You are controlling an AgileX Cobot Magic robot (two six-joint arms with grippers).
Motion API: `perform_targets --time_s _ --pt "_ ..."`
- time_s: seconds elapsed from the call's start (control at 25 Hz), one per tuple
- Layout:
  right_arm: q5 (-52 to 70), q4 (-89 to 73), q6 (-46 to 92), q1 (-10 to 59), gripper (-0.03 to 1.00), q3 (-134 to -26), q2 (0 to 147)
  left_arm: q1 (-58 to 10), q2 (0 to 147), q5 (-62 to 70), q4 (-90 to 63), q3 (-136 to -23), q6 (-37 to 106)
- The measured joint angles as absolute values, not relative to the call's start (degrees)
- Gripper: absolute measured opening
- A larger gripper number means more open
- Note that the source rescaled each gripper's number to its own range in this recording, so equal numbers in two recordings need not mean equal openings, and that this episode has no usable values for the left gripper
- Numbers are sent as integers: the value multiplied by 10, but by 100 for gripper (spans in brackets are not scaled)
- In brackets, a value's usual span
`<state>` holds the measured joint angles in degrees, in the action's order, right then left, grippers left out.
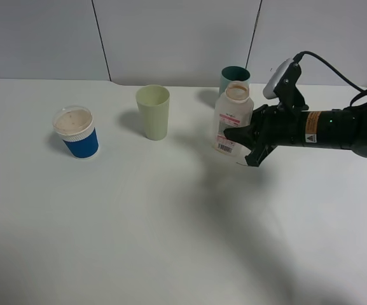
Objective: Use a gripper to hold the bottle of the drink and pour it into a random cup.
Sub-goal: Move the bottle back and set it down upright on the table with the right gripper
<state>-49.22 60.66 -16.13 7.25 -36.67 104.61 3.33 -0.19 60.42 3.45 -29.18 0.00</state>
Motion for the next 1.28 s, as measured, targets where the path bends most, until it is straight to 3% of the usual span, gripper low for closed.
perform_targets --time_s 0.32,1.28 --pt "-497 672 -197 34 0 -368 1046 33 -2 604 34 -292 0" --pt "-462 744 -246 10 0 -405 1086 33 -2 604 34 -292 0"
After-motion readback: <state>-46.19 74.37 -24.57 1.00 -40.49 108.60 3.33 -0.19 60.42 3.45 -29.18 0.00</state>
